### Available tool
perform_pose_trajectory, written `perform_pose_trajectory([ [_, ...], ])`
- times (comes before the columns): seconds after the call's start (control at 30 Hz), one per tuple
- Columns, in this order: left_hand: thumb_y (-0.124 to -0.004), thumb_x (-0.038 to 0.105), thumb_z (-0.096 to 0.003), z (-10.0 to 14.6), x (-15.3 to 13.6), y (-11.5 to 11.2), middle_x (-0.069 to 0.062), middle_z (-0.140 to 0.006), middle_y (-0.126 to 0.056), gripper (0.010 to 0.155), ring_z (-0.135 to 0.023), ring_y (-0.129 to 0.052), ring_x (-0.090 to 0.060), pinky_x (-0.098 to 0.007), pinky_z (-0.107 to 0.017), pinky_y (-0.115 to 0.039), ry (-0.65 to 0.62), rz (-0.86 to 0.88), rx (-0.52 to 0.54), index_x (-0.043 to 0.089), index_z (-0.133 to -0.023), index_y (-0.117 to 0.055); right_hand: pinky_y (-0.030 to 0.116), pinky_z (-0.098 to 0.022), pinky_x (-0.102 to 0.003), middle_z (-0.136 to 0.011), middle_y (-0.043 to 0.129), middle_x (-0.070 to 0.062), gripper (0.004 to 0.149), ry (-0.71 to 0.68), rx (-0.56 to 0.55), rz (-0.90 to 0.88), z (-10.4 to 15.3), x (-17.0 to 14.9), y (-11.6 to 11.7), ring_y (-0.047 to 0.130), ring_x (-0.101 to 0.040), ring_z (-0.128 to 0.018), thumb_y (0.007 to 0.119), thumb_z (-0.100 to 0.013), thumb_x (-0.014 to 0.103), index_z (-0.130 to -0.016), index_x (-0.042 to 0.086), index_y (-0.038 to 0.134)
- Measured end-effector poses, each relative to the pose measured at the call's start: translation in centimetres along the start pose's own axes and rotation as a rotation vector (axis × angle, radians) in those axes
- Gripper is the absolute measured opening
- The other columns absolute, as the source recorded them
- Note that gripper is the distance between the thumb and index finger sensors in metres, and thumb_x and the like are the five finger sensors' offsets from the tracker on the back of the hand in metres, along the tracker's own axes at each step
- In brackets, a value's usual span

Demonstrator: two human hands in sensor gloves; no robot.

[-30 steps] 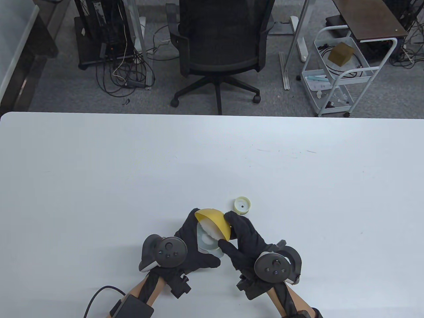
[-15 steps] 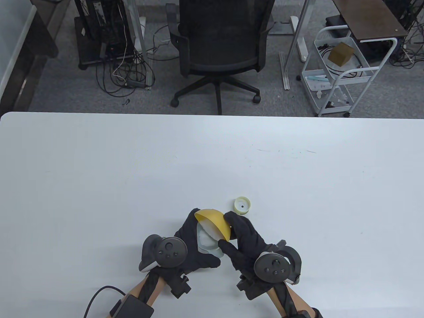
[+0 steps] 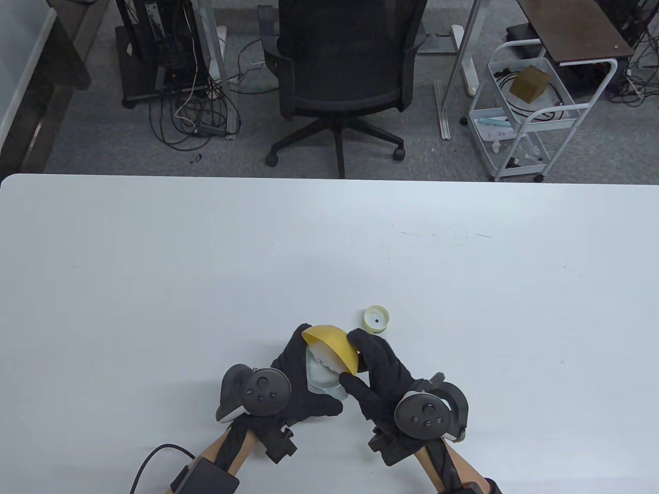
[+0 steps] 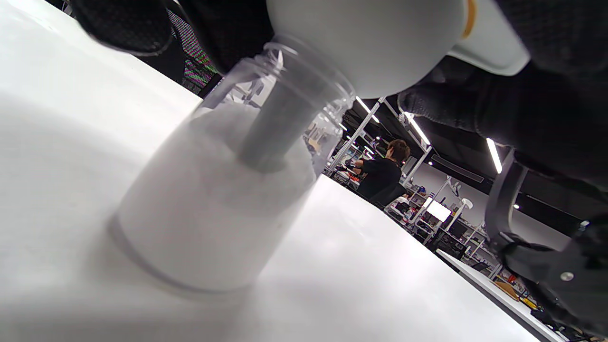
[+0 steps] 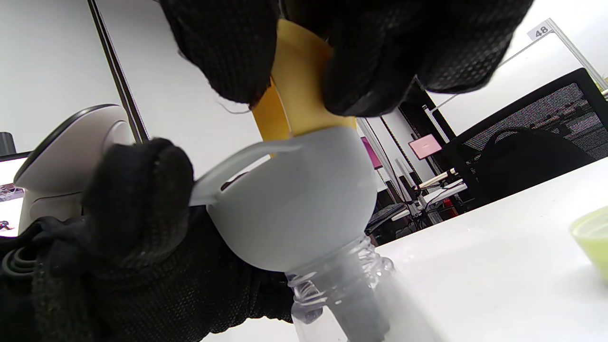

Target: Unscrew the press dispenser and pour salt into it

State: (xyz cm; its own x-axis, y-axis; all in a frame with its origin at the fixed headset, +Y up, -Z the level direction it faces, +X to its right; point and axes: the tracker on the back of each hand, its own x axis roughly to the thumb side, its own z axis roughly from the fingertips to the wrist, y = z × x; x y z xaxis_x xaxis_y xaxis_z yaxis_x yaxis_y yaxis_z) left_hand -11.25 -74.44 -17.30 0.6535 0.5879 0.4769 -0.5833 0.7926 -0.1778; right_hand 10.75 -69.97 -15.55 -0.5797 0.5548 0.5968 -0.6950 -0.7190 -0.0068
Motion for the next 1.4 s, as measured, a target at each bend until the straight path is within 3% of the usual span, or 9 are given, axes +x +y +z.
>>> perform_pose_trajectory([
  [0.43,-0.077,0.078,-0.0316,0.0,0.0,0.0,-0.038,-0.116,-0.052,0.146,-0.099,-0.079,-0.043,-0.074,-0.064,-0.069,0.000,0.000,0.000,-0.020,-0.116,-0.010,0.068,-0.062,-0.065,-0.102,0.058,-0.037,0.076,0.006,-0.001,-0.013,0.0,-0.1,0.0,0.084,-0.039,-0.074,0.079,-0.058,0.026,-0.113,-0.007,0.038],
  [0.67,-0.077,0.078,-0.0318,0.0,0.0,0.0,-0.038,-0.116,-0.052,0.146,-0.099,-0.079,-0.042,-0.074,-0.064,-0.068,-0.005,-0.013,-0.001,-0.021,-0.116,-0.010,0.068,-0.062,-0.065,-0.102,0.058,-0.037,0.076,0.050,-0.013,-0.104,0.0,-0.8,0.0,0.085,-0.038,-0.074,0.078,-0.058,0.027,-0.113,-0.007,0.038],
  [0.97,-0.077,0.078,-0.0315,0.1,0.1,-0.1,-0.038,-0.116,-0.052,0.146,-0.099,-0.079,-0.042,-0.074,-0.064,-0.068,-0.007,-0.026,-0.001,-0.021,-0.116,-0.010,0.069,-0.062,-0.065,-0.101,0.057,-0.038,0.076,0.225,-0.059,-0.482,0.2,-3.8,-0.2,0.085,-0.037,-0.074,0.076,-0.059,0.028,-0.113,-0.009,0.036],
  [1.2,-0.077,0.078,-0.0317,0.1,0.1,-0.1,-0.038,-0.116,-0.052,0.146,-0.099,-0.079,-0.042,-0.074,-0.064,-0.068,-0.007,-0.026,-0.001,-0.021,-0.116,-0.010,0.070,-0.062,-0.062,-0.095,0.059,-0.047,0.075,0.500,-0.104,-1.035,1.1,-8.0,0.5,0.086,-0.033,-0.073,0.061,-0.067,0.030,-0.110,-0.023,0.031],
  [1.4,-0.077,0.078,-0.0316,0.1,0.1,-0.1,-0.038,-0.116,-0.052,0.146,-0.099,-0.079,-0.042,-0.074,-0.065,-0.068,-0.007,-0.026,-0.001,-0.021,-0.116,-0.010,0.074,-0.059,-0.061,-0.091,0.063,-0.048,0.073,0.609,-0.110,-1.057,1.8,-10.4,0.3,0.088,-0.031,-0.068,0.050,-0.070,0.031,-0.108,-0.029,0.031],
])
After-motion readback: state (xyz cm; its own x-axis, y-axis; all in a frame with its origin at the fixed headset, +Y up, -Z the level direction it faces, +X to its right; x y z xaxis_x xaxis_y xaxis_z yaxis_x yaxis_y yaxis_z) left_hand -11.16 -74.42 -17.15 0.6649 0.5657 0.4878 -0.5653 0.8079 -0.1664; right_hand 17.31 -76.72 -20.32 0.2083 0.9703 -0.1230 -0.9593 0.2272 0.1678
